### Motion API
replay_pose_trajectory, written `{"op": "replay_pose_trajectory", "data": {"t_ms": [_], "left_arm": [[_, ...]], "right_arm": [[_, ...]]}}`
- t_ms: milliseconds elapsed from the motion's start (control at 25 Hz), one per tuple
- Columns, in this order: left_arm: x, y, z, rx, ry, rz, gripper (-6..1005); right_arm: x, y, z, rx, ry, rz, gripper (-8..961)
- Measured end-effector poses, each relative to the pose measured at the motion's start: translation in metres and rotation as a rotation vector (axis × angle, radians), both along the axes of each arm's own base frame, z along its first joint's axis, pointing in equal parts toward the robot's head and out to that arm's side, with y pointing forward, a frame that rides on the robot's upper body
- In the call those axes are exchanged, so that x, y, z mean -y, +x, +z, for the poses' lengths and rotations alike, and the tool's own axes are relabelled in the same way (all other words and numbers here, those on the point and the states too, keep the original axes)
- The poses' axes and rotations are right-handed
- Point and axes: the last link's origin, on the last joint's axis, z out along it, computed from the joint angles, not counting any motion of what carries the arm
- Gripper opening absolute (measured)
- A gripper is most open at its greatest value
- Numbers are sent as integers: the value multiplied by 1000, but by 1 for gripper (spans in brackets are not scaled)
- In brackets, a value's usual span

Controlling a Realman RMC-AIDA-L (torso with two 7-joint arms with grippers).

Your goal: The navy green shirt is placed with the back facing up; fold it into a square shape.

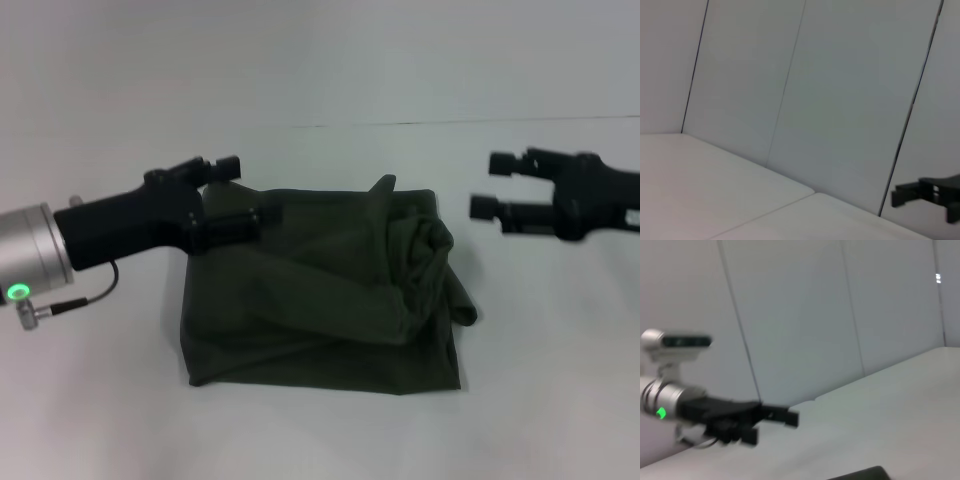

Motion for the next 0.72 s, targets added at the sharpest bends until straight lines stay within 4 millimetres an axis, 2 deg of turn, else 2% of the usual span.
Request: {"op": "replay_pose_trajectory", "data": {"t_ms": [160, 400, 720], "left_arm": [[3, -5, -10, -4, -6, -2, 947], [8, -10, -19, -20, 35, -25, 947], [9, -28, -23, -99, 86, -15, 947]], "right_arm": [[-21, -17, -1, 24, -30, -48, 874], [-40, -43, -1, 121, -131, -67, 874], [-56, -67, -24, 329, -218, -49, 875]]}}
